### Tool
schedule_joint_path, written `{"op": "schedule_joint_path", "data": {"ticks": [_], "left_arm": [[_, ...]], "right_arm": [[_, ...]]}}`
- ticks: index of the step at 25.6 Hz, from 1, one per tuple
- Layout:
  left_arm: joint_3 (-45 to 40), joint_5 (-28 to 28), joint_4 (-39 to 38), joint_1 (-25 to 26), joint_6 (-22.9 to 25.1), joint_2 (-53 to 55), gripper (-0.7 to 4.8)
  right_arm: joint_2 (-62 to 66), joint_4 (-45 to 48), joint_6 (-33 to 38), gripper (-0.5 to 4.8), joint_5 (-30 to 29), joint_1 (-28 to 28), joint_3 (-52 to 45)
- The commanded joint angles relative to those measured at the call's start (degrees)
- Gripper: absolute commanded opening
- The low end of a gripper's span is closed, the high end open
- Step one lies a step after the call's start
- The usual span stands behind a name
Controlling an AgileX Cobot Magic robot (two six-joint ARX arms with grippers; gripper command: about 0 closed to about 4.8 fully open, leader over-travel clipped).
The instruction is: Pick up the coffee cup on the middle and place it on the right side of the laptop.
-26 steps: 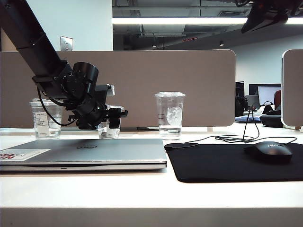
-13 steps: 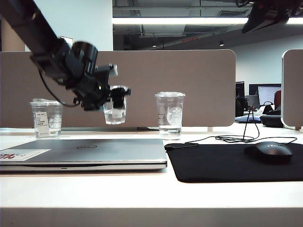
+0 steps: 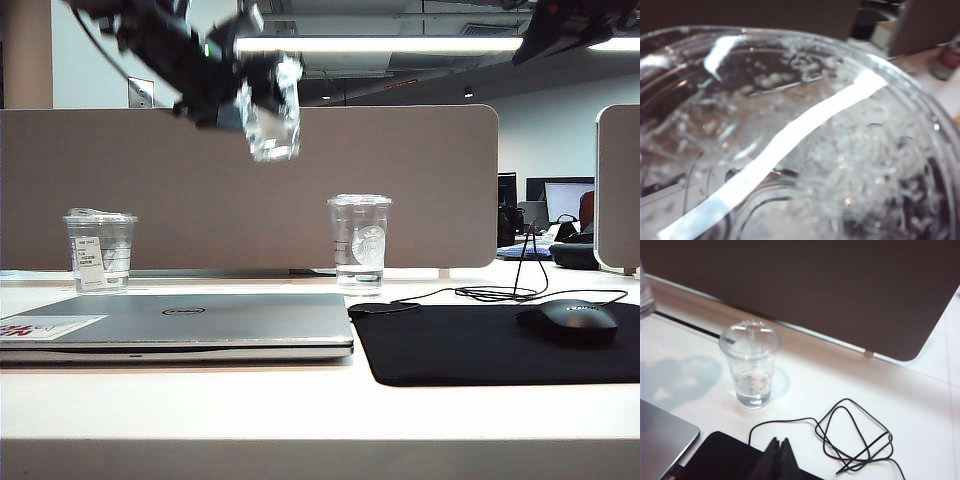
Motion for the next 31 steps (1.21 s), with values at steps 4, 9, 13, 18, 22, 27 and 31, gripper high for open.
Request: {"op": "schedule_joint_path", "data": {"ticks": [4,9,13,18,22,27,31], "left_arm": [[0.50,6.60,-9.35,-6.32,3.65,-4.92,2.78],[-1.18,6.54,-8.22,-13.40,7.82,-4.63,2.83],[-6.32,3.41,0.07,-17.68,7.56,-4.24,2.82],[-14.29,-2.10,11.85,-20.87,6.75,-3.08,2.82],[-17.62,-3.32,15.56,-21.59,1.88,1.11,2.82],[-17.62,-3.32,20.31,-22.27,-0.33,8.31,2.82],[-17.59,-4.15,24.04,-22.77,-3.17,12.59,2.82]], "right_arm": [[-3.80,0.66,-2.54,-0.05,4.66,-0.04,0.48],[-6.69,-1.11,-3.02,-0.05,8.52,-0.02,0.48],[-9.05,-3.37,-3.02,-0.05,11.89,-0.02,0.46],[-11.93,-5.81,-3.04,-0.05,14.80,-0.02,0.42],[-13.73,-6.43,-3.23,-0.05,15.89,-0.02,0.35],[-14.14,-8.13,-3.23,-0.05,15.91,0.04,0.35],[-14.14,-8.63,-3.23,-0.05,15.89,0.15,0.33]]}}
